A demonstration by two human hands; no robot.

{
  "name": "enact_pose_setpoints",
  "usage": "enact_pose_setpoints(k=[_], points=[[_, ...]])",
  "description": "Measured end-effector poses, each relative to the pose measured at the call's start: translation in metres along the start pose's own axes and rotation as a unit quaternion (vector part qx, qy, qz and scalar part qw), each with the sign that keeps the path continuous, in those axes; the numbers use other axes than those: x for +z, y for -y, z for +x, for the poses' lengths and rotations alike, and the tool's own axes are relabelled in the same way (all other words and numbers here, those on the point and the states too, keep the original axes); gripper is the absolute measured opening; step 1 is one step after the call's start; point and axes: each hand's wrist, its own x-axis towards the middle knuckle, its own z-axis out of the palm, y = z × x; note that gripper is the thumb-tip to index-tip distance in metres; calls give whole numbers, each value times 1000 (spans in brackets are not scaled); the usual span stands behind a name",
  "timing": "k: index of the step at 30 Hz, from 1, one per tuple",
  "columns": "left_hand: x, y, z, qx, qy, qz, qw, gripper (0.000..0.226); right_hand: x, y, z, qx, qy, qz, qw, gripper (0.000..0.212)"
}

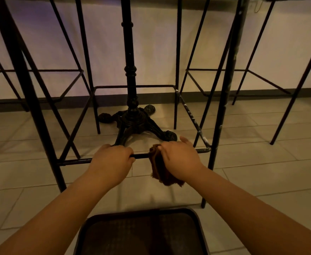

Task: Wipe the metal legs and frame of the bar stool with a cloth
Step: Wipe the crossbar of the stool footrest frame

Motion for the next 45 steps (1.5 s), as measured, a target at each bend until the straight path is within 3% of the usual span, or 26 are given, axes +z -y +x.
enact_pose_setpoints(k=[4, 8, 12, 16, 19, 22, 29, 38, 45], points=[[-8, -18, 8, 21, 47, -30, 998, 28, 0, -9, -3, 8, -5, -9, 1000, 27], [-18, -30, 24, -3, 131, -17, 991, 31, 2, -27, -23, -54, -17, -41, 998, 27], [-23, -30, 31, -25, 158, -40, 986, 29, -3, -33, -31, -91, 0, -71, 993, 39], [-19, -33, 30, -36, 140, -25, 989, 29, -10, -27, -16, -51, -9, -27, 998, 20], [-17, -32, 22, -20, 106, -13, 994, 30, -10, -27, -12, -26, -21, 6, 999, 33], [-14, -28, 14, 11, 61, -39, 997, 29, -3, -38, -27, -46, -61, 22, 997, 29], [-3, -29, 14, 23, 23, -109, 994, 28, -6, -68, -48, -94, -80, -120, 985, 59], [-5, -43, 21, 34, 14, -82, 996, 26, -13, -78, -63, -169, -133, -164, 963, 49], [-4, -44, 25, 21, 14, -84, 996, 25, -16, -85, -68, -164, -146, -183, 958, 52]])
